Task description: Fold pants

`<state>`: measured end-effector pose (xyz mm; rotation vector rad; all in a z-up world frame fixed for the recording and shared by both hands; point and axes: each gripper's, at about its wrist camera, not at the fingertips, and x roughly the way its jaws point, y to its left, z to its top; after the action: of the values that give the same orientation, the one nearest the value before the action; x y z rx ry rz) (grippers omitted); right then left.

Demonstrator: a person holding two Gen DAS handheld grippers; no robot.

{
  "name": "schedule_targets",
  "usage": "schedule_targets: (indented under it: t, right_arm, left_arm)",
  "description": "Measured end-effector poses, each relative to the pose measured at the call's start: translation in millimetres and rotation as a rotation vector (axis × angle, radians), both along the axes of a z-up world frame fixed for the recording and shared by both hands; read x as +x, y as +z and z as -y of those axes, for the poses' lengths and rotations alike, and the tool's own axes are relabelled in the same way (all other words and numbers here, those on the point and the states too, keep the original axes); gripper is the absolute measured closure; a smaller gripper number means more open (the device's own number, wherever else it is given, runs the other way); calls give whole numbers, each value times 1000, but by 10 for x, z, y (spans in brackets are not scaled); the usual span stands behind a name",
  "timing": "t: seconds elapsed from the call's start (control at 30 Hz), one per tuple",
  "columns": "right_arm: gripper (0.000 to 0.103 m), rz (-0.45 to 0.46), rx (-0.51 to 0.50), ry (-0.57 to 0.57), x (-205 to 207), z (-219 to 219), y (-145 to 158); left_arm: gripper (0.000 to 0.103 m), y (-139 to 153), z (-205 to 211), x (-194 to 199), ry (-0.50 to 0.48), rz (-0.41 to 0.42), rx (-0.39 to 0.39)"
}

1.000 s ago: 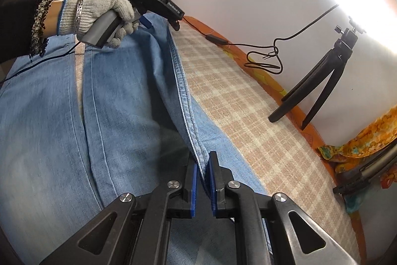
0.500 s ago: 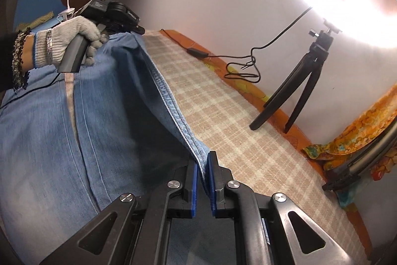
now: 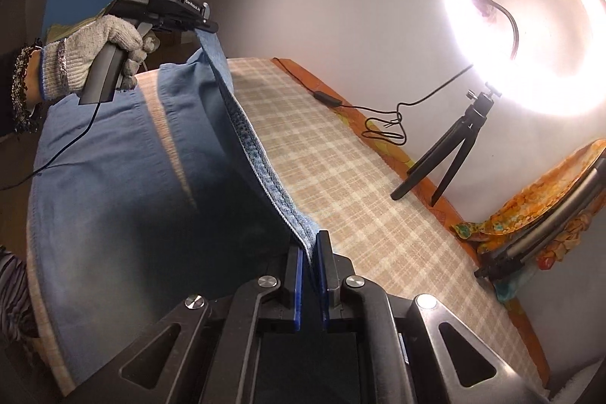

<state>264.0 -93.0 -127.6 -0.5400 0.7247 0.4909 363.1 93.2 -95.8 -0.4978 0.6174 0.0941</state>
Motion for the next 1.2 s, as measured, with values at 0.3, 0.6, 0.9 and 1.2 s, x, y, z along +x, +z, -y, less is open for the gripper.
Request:
schedule_targets:
  t: [0.3,0.6,0.9,1.2]
  right_arm:
    - [100,-5,-106,81,-708,-296,64]
    - [101,-39,-164,104,-1138,-431,-58]
    - [102,-49,-147,46,-1093,-439,-211]
    - [102,-52,-155,7,-1025,-461,-308]
  left_arm:
    - [98,-116,-183,-870,24,31,-24]
    - [98,-498,-346,-1432,49,8,-93]
    - [86,-925,-765,-1390,115,-21,-351]
    - [89,-1008,-909,-1125,121,-42,-372]
